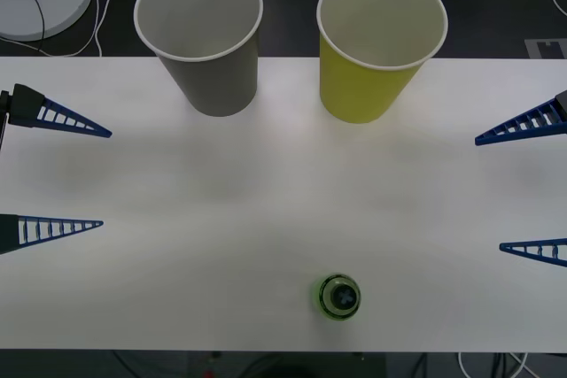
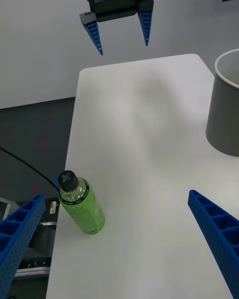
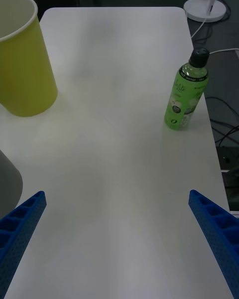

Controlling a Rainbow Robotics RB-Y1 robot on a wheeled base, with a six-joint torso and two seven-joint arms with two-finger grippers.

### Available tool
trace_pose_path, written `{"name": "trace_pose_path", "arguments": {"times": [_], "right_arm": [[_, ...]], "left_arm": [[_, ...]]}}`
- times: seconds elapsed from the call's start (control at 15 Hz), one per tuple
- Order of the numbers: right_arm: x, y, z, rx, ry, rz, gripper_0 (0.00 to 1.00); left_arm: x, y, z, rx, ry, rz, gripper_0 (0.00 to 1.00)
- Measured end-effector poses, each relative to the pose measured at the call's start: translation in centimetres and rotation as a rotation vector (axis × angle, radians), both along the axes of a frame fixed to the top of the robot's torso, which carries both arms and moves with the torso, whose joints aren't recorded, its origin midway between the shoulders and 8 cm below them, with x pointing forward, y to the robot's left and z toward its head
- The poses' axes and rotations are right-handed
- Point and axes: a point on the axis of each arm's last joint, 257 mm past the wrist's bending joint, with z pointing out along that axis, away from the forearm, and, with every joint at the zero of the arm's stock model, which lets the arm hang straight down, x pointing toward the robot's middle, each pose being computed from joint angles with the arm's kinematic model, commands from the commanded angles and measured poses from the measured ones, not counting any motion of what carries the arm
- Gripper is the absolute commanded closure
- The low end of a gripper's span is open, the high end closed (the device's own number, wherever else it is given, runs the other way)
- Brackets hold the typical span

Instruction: Put the can into the green bin and the plastic bottle into the gray bin

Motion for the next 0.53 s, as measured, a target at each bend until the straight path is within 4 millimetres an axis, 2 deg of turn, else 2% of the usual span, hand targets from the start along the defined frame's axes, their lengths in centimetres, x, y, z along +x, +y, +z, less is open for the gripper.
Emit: {"name": "trace_pose_path", "arguments": {"times": [0.33,0.4,0.53], "right_arm": [[-0.01,0.00,-0.01,0.000,0.001,0.000,0.00],[-0.55,0.13,-0.99,0.043,0.046,-0.009,0.00],[-0.92,0.35,-0.91,0.086,0.070,-0.010,0.00]], "left_arm": [[0.00,0.00,0.00,0.000,0.000,0.000,0.00],[0.00,0.00,0.00,0.000,0.000,0.000,0.00],[0.00,0.00,0.00,0.000,0.000,0.000,0.00]]}}
